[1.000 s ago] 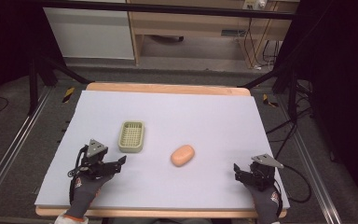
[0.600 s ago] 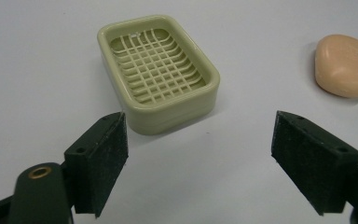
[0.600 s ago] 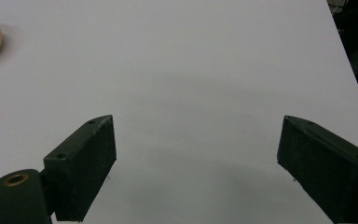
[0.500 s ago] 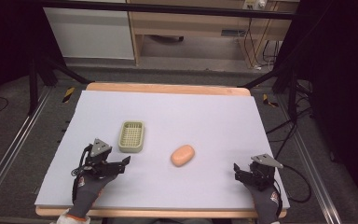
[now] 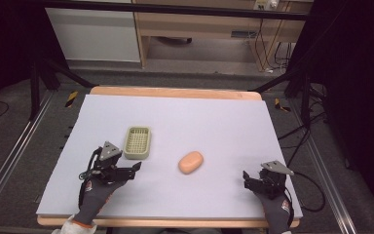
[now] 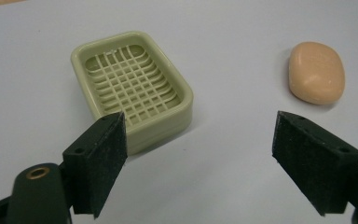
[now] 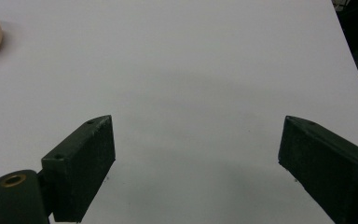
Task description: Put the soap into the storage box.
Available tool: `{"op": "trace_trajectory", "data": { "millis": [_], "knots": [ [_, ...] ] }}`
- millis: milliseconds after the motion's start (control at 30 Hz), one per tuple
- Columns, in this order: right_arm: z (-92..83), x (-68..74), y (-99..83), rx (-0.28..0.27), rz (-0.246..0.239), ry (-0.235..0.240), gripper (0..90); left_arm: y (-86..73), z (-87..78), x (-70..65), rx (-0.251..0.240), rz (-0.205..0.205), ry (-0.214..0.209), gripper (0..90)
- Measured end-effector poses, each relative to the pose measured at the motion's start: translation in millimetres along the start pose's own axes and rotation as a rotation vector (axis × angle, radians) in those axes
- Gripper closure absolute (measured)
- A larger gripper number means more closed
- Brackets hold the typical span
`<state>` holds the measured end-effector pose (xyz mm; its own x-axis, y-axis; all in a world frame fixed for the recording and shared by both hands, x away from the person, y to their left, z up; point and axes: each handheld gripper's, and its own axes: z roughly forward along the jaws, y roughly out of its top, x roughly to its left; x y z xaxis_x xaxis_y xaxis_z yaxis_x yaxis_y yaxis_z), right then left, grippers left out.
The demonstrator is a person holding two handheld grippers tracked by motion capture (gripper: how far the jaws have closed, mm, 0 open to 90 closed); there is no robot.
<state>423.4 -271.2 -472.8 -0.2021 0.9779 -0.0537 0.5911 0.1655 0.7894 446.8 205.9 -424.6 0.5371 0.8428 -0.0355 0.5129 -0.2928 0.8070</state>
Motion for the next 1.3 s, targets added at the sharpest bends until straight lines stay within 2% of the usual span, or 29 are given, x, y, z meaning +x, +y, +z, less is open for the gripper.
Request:
{"op": "trace_trajectory", "data": {
  "millis": [300,600,700,1300],
  "knots": [
    [-0.8,-1.4,0.3,-0.008,0.004,-0.006,11.0,10.1,7.5,-11.5,0.010,0.027,-0.027,16.8],
    [-0.4,-1.4,0.7,-0.005,0.004,-0.004,10.9,22.0,19.0,-27.7,0.019,0.048,-0.058,16.5],
    [-0.5,-1.2,1.1,-0.004,0.007,-0.005,10.9,24.7,23.7,-34.7,0.032,0.067,-0.068,16.5],
    [0.6,-0.5,1.3,-0.002,-0.002,-0.005,10.9,37.9,43.4,-55.8,0.038,0.077,-0.107,16.5]
  ]
}}
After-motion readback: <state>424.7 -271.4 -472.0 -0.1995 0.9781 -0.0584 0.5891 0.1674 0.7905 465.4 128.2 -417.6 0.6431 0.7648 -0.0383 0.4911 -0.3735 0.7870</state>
